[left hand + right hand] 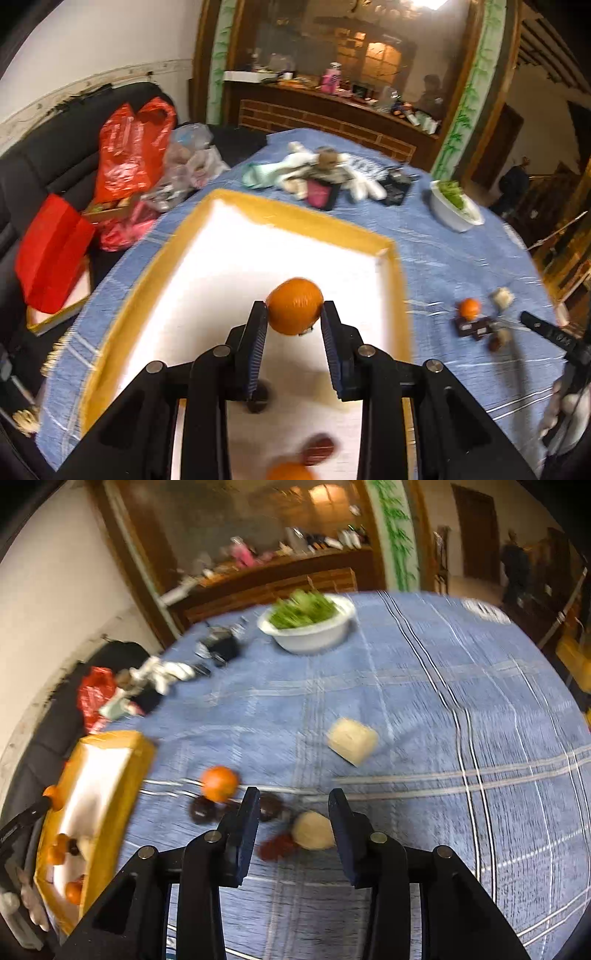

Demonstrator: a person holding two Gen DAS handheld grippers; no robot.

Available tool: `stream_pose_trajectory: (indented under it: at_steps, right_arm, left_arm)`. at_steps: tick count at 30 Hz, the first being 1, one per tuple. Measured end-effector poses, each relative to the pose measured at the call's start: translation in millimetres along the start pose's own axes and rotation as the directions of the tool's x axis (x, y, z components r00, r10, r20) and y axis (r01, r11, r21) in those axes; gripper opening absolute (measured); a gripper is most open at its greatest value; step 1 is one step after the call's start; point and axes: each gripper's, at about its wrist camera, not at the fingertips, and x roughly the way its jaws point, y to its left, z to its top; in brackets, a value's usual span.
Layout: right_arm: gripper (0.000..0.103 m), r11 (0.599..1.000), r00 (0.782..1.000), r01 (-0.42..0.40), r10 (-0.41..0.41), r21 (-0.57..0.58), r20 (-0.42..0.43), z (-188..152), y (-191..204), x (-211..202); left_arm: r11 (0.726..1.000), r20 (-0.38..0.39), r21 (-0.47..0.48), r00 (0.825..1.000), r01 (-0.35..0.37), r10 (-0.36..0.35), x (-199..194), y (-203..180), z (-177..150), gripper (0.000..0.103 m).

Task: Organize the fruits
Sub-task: 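Release the orange into the tray with the left tool while the right tool holds the cube, then close the right tool on the beige piece lying on the table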

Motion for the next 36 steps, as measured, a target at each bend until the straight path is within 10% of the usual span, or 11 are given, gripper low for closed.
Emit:
stream_pose_trajectory:
  at_steps: [9,12,19,25,28,36]
  right_arm:
    - [0.042,0.993,0.99,0.116,-0.118,-0.021,-0.084,-10.9,-2.8,34.4]
    - [0.041,0.992,0.989,0.125,-0.125,-0.003,-0.081,-10.8,-3.0,35.7]
    - [0.006,0.996,0.995,0.086,-0.084,0.033,-0.059,-21.1,-8.3,16.5]
    - [0.008,0.995,0.999,0.037,-0.04,0.091,0.037,-14.7,-19.6,-15.0]
    - [0.036,0.994,0.998,0.062,-0.061,0.092,-0.014,-11.6,-17.8,-2.2]
    - [0.042,0.989,0.988,0.14,-0.137,0.041,-0.078,-14.5,0.0,31.2]
  left_arm:
    - [1.0,-0.034,0.004,0.999,-0.03,0.03,13.9,27.5,7.0,0.025]
    - [1.0,-0.005,-0.018,1.0,0.014,-0.014,-2.4,28.3,6.1,0.046]
    - [0.989,0.059,-0.08,0.991,0.126,-0.122,-35.1,32.6,-3.4,0.061]
    - [0.978,0.061,-0.105,0.983,0.18,-0.174,-42.0,33.6,-9.9,0.061]
    - [0.975,0.059,-0.11,0.98,0.196,-0.19,-42.7,32.8,-12.0,0.061]
    - [0.979,0.057,-0.059,0.98,0.194,-0.191,-43.5,23.6,-15.9,0.061]
